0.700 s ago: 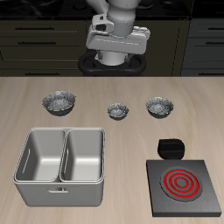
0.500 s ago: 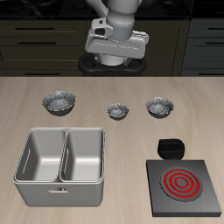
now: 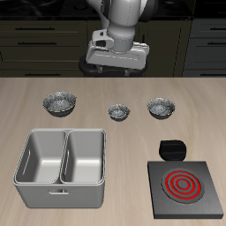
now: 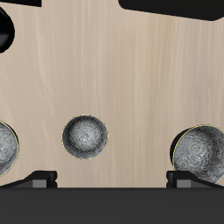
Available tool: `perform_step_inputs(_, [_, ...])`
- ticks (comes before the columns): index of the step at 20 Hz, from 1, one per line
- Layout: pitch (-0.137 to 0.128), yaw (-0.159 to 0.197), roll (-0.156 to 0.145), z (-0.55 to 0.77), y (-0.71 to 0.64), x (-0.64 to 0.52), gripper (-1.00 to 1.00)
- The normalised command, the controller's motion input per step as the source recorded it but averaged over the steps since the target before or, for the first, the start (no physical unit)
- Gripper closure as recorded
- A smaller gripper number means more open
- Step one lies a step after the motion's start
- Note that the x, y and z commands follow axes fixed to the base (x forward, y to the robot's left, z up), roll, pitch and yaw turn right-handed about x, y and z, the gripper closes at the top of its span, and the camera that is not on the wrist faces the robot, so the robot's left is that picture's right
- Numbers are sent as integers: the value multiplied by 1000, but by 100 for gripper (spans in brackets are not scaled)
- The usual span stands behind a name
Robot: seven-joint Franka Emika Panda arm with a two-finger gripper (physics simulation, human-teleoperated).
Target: Place the smallest bowl in the left side of the drainer and the medium bowl in the right side
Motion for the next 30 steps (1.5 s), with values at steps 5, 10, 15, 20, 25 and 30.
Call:
perform_step_inputs(5, [11,8,22,-207,46,-7,-100])
perform_step_inputs(10, [-21,39,33,-310,-57,-61,-100])
perform_step_inputs(15, [39,-23,9,-222,-143,41,-100])
perform_step_inputs(20, [29,-38,-10,-275,-258,81,-100])
perform_step_inputs(25, [1,11,16,-294,5,-7,-100])
perform_step_inputs(30, [17,0,12,-273,127,-32,-100])
